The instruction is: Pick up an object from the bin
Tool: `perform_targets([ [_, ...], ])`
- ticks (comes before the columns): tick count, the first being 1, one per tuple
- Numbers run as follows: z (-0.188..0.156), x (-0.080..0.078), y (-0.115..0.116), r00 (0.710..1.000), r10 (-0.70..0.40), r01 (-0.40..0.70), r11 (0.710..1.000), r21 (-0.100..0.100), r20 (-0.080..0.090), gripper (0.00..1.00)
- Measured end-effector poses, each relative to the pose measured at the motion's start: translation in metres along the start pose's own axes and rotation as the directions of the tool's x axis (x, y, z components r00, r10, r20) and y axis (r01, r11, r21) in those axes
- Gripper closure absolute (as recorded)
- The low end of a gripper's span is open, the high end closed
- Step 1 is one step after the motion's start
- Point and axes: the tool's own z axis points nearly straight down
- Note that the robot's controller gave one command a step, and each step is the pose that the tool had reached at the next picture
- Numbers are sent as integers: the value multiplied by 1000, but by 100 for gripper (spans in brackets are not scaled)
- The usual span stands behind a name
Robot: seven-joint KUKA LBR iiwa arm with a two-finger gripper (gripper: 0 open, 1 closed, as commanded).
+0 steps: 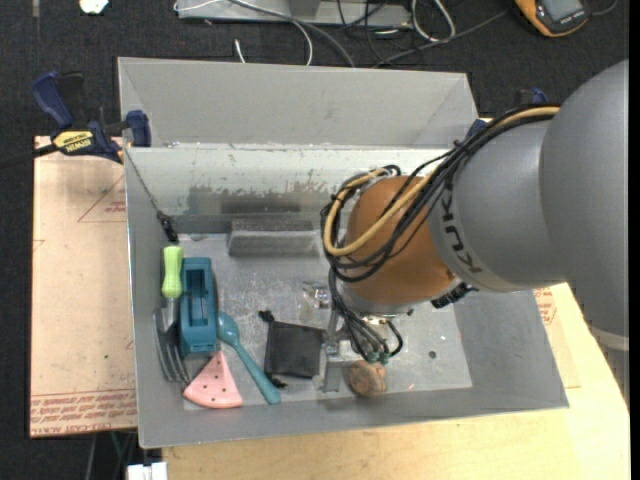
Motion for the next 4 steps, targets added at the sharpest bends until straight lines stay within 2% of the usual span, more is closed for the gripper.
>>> perform_targets([
  [1, 22, 6, -21, 949, 317, -317, 949, 2, -2, 0],
  [2, 28, 13, 25, 987, 162, -162, 987, -1, -7, 100],
  [4, 28, 12, 25, 987, 163, -163, 987, -2, -8, 100],
])
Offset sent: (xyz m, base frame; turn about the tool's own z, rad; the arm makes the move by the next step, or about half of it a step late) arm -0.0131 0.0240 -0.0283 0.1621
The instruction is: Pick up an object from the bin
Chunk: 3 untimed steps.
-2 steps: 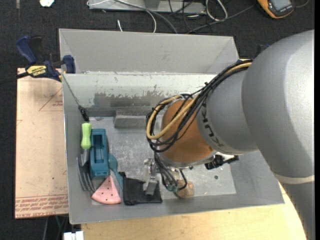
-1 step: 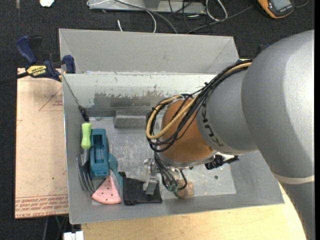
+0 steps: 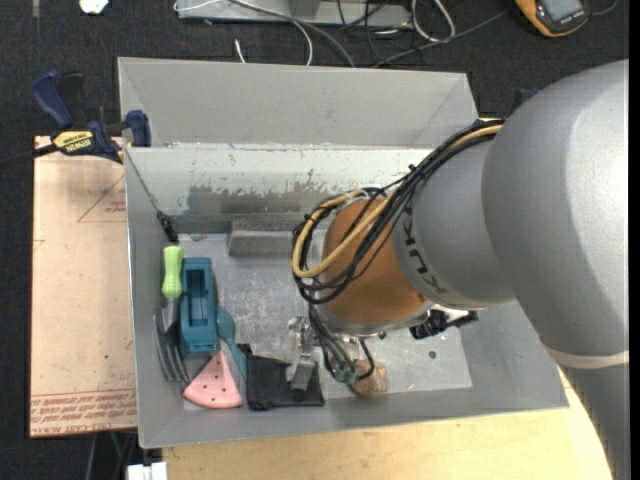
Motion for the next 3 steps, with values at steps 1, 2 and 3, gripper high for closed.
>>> perform_targets([
  [1, 0, 0, 0, 1000, 0, 0, 1000, 0, 0, 100],
  [2, 0, 0, 0, 1000, 0, 0, 1000, 0, 0, 100],
  [3, 0, 0, 0, 1000, 0, 0, 1000, 0, 0, 100],
])
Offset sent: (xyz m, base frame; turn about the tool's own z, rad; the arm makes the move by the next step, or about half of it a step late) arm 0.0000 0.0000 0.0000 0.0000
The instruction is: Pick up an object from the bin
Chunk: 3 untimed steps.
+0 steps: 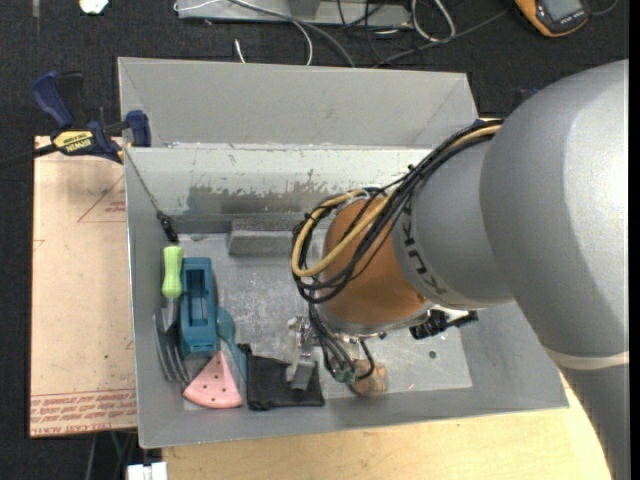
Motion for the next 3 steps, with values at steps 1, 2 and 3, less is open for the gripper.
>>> perform_targets([
  [1, 0, 0, 0, 1000, 0, 0, 1000, 0, 0, 100],
  [2, 0, 0, 0, 1000, 0, 0, 1000, 0, 0, 100],
  [3, 0, 0, 0, 1000, 0, 0, 1000, 0, 0, 100],
])
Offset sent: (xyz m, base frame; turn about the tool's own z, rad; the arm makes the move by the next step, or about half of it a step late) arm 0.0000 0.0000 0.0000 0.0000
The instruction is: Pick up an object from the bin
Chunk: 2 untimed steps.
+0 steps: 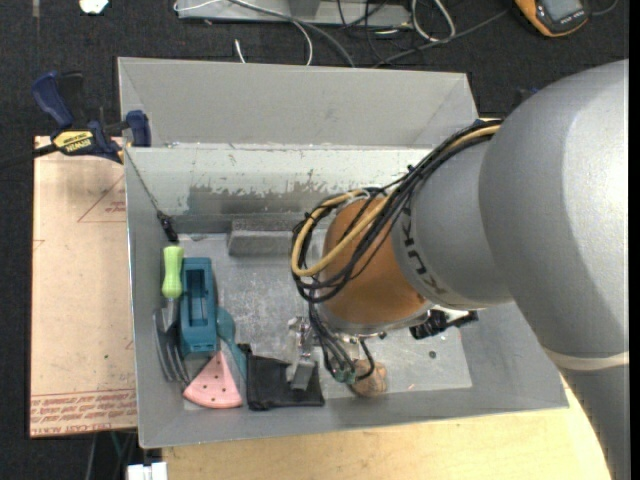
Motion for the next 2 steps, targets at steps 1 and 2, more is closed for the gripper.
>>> perform_targets([
  [1, 0, 0, 0, 1000, 2, -2, 1000, 0, 0, 100],
  [2, -9, 0, 13, 998, 60, -60, 998, -1, -1, 100],
])
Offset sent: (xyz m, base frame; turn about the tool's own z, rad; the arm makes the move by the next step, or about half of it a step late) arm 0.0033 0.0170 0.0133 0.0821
